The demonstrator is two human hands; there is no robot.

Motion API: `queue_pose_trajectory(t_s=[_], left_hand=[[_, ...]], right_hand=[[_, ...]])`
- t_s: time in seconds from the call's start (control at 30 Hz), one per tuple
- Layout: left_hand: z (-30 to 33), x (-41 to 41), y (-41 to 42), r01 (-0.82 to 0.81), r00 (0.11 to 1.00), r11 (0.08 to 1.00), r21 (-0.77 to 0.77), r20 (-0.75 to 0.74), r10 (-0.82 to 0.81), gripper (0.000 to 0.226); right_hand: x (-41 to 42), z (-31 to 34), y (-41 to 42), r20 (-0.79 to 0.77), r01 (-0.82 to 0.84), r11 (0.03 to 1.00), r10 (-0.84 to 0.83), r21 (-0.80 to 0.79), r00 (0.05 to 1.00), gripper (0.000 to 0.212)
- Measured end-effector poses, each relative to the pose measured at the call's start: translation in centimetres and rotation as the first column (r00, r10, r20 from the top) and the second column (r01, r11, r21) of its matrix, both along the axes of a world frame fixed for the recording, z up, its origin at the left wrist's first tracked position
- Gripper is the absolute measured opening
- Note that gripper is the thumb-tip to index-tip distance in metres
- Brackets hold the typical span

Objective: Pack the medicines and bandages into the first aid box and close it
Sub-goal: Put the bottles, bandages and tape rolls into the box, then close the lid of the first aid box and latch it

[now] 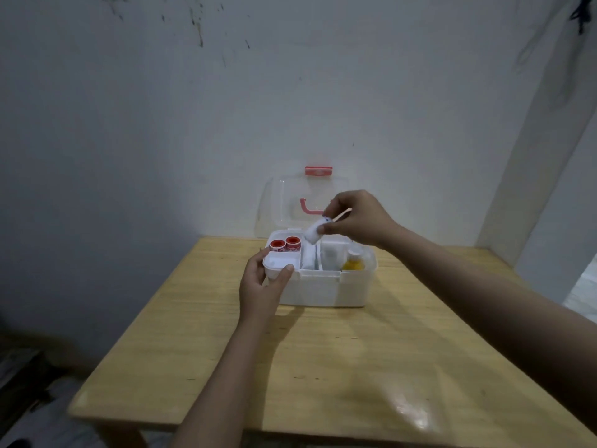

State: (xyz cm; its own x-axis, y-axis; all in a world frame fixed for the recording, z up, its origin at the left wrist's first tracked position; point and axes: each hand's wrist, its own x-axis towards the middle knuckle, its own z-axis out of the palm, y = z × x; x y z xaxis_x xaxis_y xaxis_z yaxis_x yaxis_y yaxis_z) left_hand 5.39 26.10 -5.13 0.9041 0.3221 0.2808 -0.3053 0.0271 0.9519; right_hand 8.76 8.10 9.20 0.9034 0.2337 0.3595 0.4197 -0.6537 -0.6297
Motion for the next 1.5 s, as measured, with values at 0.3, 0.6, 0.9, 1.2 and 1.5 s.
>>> queue_pose_trajectory(t_s=[0.3,0.6,0.9,1.2,1.5], left_hand=[[0.2,0.0,0.4,0.034,0.999,0.999,0.016,-0.042,-0.033,0.057],[0.2,-0.2,0.4,0.05,0.998,0.998,-0.025,-0.034,-0.05,0.05],[-0.1,0.0,0.3,0.034,0.998,0.999,-0.036,-0.044,-0.035,0.055],[0.2,0.0,0.4,0.019,0.998,0.999,-0.027,-0.057,-0.021,0.061],[0.2,-0.3,0.2,0.02,0.998,1.0,0.001,-0.061,-0.02,0.06]], right_hand=[[1.9,-2.0,6.1,-0.134,-0.054,0.965,0.02,-0.257,0.991,0.023],[3.5,-2.0,3.8,-0.053,0.112,0.968,-0.127,-0.223,0.99,0.029],[7.1,-2.2,-2.1,-0.12,0.447,0.889,-0.436,0.101,0.892,0.071],[8.5,-2.0,-2.3,-0.145,0.318,0.936,-0.297,0.153,0.944,0.09],[3.8,-2.7,-2.2,0.156,0.344,0.938,-0.344,0.027,0.926,0.088]])
